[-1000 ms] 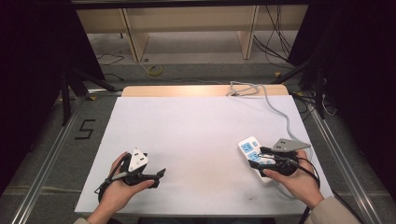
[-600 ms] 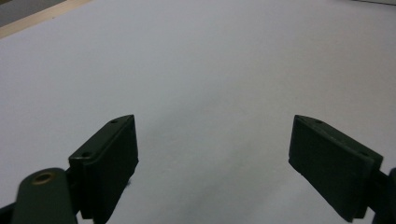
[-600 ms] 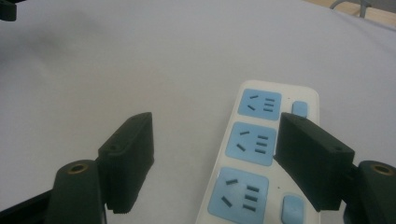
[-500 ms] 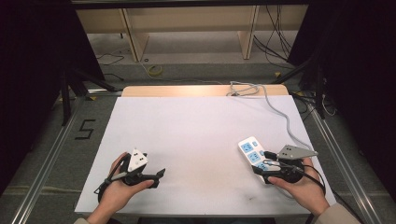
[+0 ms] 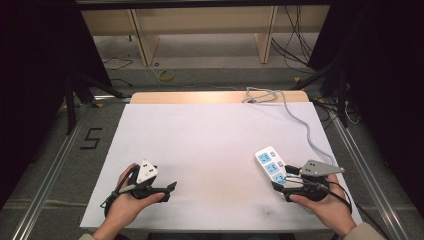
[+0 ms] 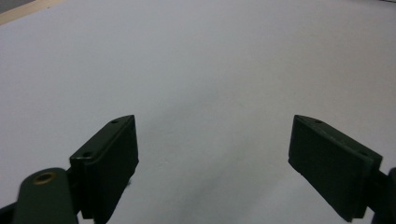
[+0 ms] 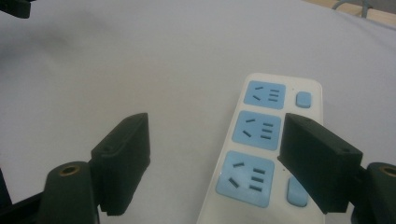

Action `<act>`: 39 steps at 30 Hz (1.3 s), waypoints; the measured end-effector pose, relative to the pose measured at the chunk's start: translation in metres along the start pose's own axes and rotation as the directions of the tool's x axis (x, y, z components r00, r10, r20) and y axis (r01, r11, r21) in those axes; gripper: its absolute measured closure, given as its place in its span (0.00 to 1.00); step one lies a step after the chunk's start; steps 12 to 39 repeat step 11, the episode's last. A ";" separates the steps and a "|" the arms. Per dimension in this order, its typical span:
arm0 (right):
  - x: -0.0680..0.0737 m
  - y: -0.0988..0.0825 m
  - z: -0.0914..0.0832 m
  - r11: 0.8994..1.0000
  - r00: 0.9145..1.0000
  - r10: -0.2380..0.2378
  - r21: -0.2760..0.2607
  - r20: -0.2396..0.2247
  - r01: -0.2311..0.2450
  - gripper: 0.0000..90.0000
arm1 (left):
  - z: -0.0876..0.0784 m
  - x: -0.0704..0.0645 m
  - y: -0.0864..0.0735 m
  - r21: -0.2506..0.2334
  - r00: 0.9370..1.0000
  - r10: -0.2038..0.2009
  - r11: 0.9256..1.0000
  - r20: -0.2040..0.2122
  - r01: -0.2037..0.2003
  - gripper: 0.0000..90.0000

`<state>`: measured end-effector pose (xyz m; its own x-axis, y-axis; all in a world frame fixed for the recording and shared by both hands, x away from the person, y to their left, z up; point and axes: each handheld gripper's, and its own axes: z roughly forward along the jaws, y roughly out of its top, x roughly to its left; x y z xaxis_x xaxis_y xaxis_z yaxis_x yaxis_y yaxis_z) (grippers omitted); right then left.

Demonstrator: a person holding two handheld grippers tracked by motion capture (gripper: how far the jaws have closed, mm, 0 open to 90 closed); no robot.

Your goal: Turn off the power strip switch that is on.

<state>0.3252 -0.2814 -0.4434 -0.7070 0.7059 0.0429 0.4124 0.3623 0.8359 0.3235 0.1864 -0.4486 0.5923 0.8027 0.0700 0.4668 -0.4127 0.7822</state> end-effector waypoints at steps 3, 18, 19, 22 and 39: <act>0.000 -0.001 -0.002 1.000 1.000 0.001 -0.007 0.003 -0.001 0.27 | 0.000 0.000 0.000 -0.001 1.000 -0.001 1.000 0.000 0.001 0.17; -0.001 -0.001 -0.002 1.000 1.000 0.004 -0.013 0.007 -0.004 0.27 | 0.001 -0.002 0.001 -0.005 1.000 -0.010 1.000 0.011 0.010 0.17; -0.001 -0.001 -0.002 1.000 1.000 0.004 -0.013 0.007 -0.004 0.27 | 0.001 -0.002 0.001 -0.005 1.000 -0.010 1.000 0.011 0.010 0.17; -0.001 -0.001 -0.002 1.000 1.000 0.004 -0.013 0.007 -0.004 0.27 | 0.001 -0.002 0.001 -0.005 1.000 -0.010 1.000 0.011 0.010 0.17; -0.001 -0.001 -0.002 1.000 1.000 0.004 -0.013 0.007 -0.004 0.27 | 0.001 -0.002 0.001 -0.005 1.000 -0.010 1.000 0.011 0.010 0.17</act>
